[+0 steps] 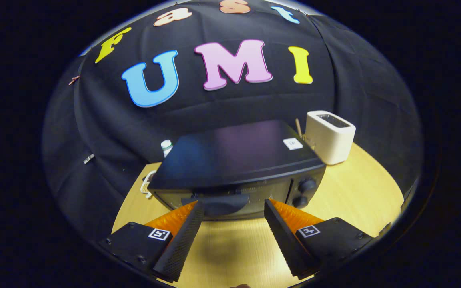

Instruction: Open the toaster oven, put the food inside, and close the toaster oven door.

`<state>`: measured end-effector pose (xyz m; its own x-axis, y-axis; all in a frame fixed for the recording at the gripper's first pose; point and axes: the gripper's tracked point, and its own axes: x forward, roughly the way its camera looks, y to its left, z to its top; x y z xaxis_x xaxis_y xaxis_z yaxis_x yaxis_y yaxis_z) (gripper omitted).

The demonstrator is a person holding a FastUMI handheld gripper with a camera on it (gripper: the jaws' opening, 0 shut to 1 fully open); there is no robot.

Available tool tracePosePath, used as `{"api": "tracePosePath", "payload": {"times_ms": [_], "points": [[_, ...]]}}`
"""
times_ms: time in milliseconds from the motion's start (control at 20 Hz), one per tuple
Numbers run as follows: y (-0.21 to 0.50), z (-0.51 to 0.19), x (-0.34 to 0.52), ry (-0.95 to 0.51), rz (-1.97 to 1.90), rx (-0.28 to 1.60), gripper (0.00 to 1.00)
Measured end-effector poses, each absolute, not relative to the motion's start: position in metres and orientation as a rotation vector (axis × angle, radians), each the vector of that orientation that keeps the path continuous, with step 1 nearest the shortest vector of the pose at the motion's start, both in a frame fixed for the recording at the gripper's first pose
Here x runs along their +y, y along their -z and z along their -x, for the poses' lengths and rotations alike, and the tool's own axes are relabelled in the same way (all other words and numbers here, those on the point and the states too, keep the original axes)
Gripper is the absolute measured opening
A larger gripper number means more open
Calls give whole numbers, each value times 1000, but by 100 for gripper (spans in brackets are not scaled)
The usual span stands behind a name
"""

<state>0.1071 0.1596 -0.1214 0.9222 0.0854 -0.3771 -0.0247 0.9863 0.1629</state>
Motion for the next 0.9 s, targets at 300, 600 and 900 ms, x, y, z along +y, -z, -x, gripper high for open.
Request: {"api": "tracePosePath", "payload": {"times_ms": [300,600,900], "points": [[12,-96,95,-51,-55,122,98],[-41,-66,31,-22,85,4,98],[-50,-31,-23,58,77,-15,98]]}}
